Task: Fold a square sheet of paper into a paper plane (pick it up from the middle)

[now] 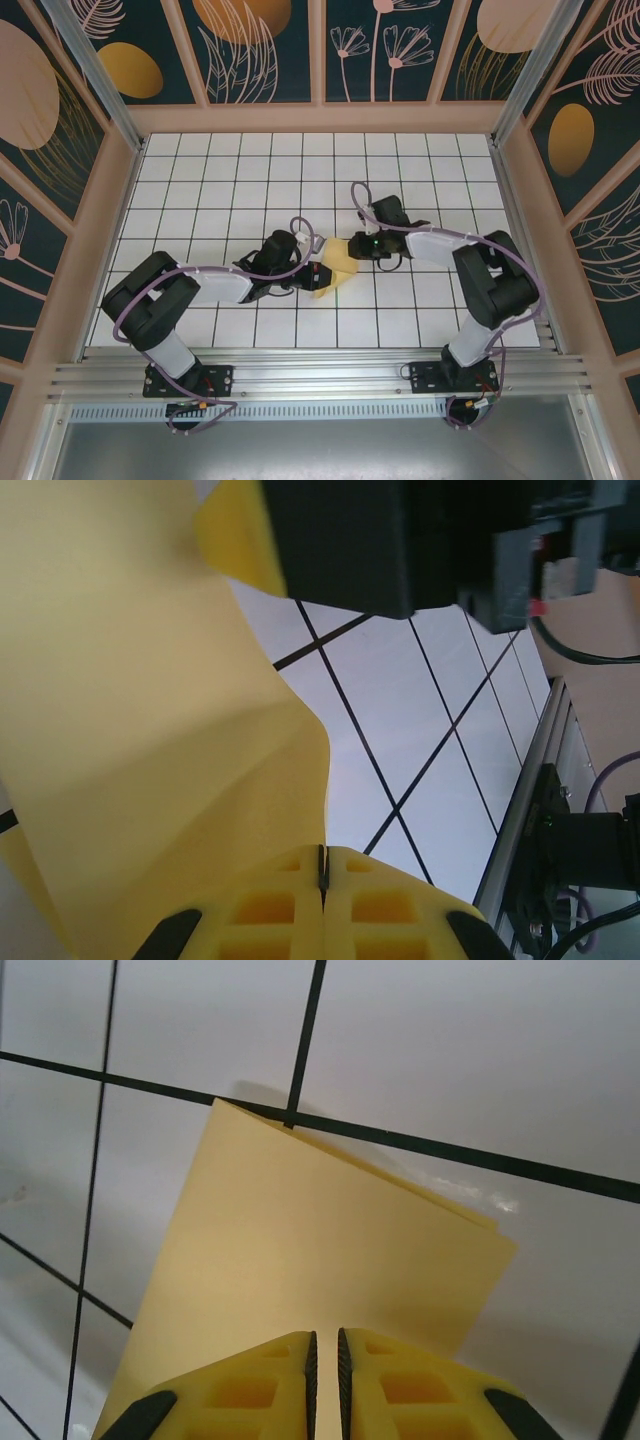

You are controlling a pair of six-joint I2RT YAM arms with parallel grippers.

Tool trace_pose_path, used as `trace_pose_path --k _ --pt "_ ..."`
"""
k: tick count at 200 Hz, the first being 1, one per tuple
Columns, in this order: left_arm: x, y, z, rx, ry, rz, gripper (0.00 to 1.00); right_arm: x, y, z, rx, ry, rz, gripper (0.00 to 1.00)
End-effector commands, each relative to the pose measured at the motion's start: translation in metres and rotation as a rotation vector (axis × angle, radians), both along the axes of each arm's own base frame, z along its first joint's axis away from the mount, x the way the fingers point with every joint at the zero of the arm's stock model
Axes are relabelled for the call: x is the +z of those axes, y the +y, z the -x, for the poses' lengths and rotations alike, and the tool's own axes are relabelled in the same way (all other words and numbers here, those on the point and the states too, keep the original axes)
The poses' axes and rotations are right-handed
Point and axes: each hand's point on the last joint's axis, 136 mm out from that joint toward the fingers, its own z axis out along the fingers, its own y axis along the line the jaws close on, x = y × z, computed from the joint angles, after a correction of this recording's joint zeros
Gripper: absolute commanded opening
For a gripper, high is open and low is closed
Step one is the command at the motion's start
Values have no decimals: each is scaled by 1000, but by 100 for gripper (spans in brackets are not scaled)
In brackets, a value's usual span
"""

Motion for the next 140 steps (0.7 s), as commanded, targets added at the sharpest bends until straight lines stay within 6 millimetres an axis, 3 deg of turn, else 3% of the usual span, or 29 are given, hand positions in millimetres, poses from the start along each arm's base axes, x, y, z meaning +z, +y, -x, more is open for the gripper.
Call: trace_pose_path --k 1,59,98,140 --pt "-8 3 2 20 31 2 7 -3 8 -10 -25 20 26 16" --pt "-16 5 6 20 60 -11 8 -30 29 -6 61 57 113 18" --pt "-20 17 -5 67 14 -125 8 -49 13 0 90 60 234 18" --pt "-25 26 -19 139 -7 -200 8 -44 12 4 172 14 251 17"
